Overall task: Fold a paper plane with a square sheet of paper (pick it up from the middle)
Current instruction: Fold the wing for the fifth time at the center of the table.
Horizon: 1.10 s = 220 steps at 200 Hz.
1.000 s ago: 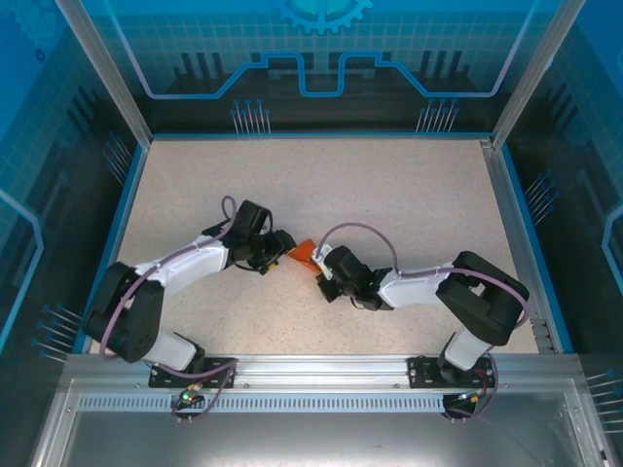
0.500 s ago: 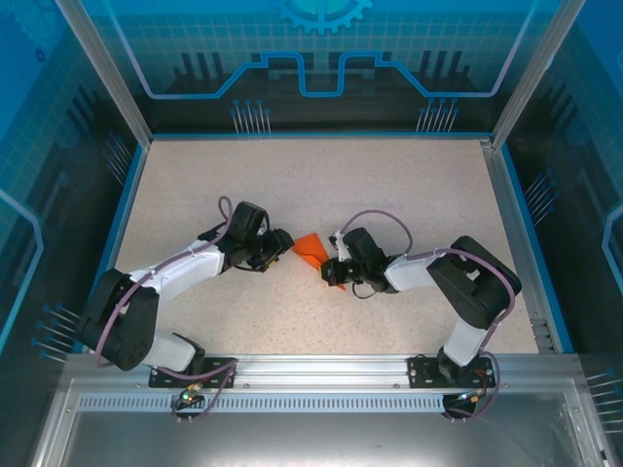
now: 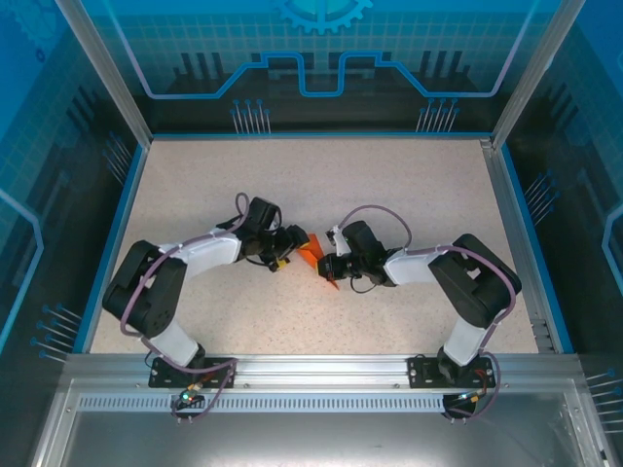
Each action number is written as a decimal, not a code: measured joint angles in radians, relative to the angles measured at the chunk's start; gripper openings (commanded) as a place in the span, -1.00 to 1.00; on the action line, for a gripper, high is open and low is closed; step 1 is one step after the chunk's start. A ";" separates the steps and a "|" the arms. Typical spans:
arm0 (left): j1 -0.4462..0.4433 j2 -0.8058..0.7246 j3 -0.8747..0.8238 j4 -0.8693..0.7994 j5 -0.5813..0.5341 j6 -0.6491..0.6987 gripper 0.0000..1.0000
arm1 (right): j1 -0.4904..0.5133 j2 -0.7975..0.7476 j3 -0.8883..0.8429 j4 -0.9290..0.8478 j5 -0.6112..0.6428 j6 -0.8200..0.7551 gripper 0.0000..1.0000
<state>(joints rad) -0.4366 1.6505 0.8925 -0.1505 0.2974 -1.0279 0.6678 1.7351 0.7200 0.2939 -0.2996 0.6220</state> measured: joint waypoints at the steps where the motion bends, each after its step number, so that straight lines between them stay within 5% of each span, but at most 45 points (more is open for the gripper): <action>1: 0.000 0.002 0.002 0.000 0.000 -0.001 0.50 | 0.000 0.000 0.000 -0.002 0.000 -0.002 -0.97; 84: 0.000 0.092 0.055 -0.055 0.014 -0.071 -0.08 | 0.026 -0.008 0.014 -0.074 0.057 -0.151 -0.82; 145: 0.000 0.092 0.066 -0.105 0.014 -0.051 -1.00 | 0.043 -0.039 0.018 -0.114 0.090 -0.247 -0.37; 220: 0.003 0.092 0.111 -0.142 0.020 -0.009 -1.00 | 0.119 -0.114 0.009 -0.181 0.220 -0.599 -0.21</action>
<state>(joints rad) -0.4335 1.7428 1.0039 -0.2920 0.3172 -1.0367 0.7868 1.6207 0.7288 0.1127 -0.0795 0.0231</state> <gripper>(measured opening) 0.047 0.384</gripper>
